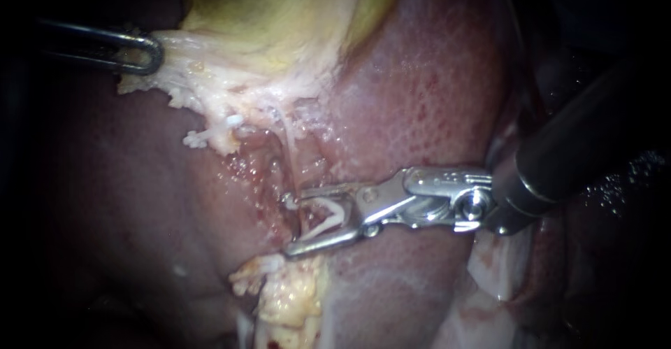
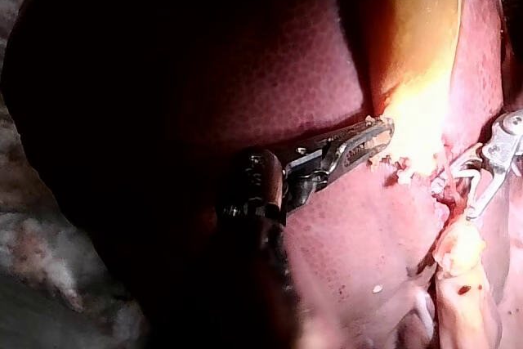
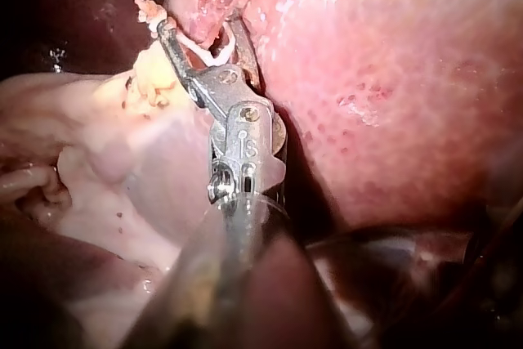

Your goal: Clipping first clip right tube

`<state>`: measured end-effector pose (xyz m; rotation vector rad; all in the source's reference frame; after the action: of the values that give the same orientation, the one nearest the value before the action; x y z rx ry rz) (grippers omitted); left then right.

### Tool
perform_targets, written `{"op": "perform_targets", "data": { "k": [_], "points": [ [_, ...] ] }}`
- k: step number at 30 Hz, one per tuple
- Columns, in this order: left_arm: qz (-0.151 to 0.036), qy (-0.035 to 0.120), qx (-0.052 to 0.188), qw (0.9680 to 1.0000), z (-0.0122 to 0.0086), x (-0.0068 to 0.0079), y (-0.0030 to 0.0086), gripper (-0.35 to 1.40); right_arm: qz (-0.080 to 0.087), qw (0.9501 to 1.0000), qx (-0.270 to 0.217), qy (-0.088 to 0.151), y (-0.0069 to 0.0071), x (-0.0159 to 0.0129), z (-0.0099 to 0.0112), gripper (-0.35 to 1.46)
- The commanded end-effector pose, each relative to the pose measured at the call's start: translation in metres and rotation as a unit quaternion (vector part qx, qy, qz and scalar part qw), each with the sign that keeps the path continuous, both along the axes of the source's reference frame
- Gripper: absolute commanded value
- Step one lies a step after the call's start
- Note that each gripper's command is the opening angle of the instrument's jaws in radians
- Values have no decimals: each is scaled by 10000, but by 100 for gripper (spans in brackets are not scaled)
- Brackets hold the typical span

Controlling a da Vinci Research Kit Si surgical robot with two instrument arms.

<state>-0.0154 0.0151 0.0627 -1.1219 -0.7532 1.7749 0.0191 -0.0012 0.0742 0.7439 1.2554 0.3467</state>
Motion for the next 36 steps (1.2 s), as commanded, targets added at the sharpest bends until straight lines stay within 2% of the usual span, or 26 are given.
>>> {"op": "perform_targets", "data": {
  "k": [1, 13, 23, 30, 36],
  "points": [
    [-4, 4, 0, 10000, 0, 0, 0, -35, 23, 10000, 10, 39, -1, 2, -1, 49],
    [-4, 4, 0, 10000, 0, 0, 0, -35, 96, 9997, 128, 158, -8, 10, -11, 50],
    [-2, 3, 0, 10000, 0, 0, 0, -35, -22, 9989, 226, 398, -18, 11, -37, 50],
    [-2, 2, 0, 10000, 0, 0, 0, -35, -184, 9981, 281, 521, -23, 11, -60, 49],
    [-2, 3, -1, 10000, 1, 0, 0, -35, -315, 9969, 375, 621, -23, 10, -71, 44]
  ]
}}
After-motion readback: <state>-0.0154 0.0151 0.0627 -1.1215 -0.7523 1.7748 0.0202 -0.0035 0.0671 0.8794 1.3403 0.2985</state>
